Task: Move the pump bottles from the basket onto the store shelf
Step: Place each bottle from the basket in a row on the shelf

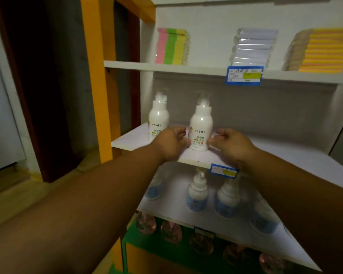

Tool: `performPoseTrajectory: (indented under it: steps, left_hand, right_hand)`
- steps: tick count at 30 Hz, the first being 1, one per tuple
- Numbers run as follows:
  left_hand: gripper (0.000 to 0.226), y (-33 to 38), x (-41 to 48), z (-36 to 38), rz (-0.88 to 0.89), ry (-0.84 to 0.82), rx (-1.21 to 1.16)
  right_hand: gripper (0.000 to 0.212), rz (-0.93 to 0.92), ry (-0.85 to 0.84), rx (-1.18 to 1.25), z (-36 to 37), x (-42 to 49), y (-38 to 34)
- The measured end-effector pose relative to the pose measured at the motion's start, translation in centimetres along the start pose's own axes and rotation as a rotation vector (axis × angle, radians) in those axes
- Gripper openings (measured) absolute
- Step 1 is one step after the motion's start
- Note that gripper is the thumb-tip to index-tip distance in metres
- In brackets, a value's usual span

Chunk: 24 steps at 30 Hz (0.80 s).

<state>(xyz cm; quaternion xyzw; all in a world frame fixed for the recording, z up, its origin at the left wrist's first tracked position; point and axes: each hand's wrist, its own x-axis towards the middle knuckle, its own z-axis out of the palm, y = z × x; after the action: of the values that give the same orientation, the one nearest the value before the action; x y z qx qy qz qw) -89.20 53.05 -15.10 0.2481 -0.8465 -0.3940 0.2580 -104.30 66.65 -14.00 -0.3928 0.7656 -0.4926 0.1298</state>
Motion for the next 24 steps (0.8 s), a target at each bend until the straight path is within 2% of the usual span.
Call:
performPoseTrajectory:
  steps: [2,6,8,12,17,22,24]
  left_hand:
    - [0.060,-0.5,-1.3,0.2,0.041,0.044,-0.033]
    - [0.063,-1.9,-4.8,1.5,0.159,0.182,0.179]
    - [0.065,-2.6,-6.6,2.5,0.207,0.224,0.206]
    - [0.068,-4.4,-10.1,4.2,0.249,0.244,0.208]
    - [0.074,-8.0,-13.7,5.1,0.155,0.194,0.173]
    - [0.075,-13.2,-18.9,8.3,-0.051,0.102,0.011]
    - [0.076,-15.8,-21.6,10.7,-0.114,0.059,-0.026]
  right_hand:
    - [0.063,-0.039,0.111,-0.023,-0.8,-1.3,0.1]
    - [0.055,-0.199,0.252,-0.054,-1.0,-5.7,0.7]
    - [0.053,-0.279,0.280,-0.082,-0.4,-8.2,1.5]
    - [0.056,-0.349,0.179,-0.036,1.3,-12.6,3.0]
    - [0.059,-0.431,0.062,-0.094,3.7,-17.0,6.1]
    - [0.066,-0.179,-0.108,-0.039,7.7,-21.3,12.0]
    - [0.070,-0.121,-0.168,-0.130,9.7,-22.4,15.1]
